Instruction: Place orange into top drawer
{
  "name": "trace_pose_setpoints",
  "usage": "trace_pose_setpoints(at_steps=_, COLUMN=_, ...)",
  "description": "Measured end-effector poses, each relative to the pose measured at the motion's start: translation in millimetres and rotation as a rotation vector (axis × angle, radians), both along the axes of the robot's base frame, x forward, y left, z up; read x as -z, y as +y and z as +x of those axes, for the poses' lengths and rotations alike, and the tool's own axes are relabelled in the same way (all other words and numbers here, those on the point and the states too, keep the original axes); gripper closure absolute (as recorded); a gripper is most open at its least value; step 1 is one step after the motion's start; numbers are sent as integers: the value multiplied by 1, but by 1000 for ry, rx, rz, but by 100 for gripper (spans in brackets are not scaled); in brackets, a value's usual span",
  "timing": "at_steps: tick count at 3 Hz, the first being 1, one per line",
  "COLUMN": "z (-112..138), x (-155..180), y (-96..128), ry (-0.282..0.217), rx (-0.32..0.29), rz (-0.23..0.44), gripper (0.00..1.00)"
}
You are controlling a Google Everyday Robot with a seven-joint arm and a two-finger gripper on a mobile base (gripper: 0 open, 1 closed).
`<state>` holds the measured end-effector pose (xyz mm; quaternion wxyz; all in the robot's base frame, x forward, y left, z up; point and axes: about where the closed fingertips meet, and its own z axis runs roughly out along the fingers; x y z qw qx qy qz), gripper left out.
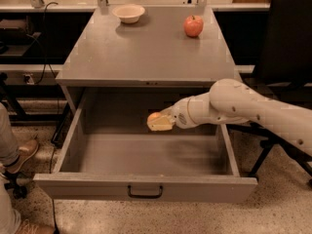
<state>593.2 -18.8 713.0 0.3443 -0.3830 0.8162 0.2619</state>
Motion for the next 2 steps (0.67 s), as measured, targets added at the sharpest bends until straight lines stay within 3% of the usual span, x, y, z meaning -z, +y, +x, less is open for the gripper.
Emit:
trace_pose_setpoints(at_steps=1, z=20, x=31, y=23, ry=-10, rx=33, rz=45, gripper=100)
trace_pose_setpoints(at_steps=2, z=29, x=46, y=36, ry=-18, rx=42, rz=50, gripper=100)
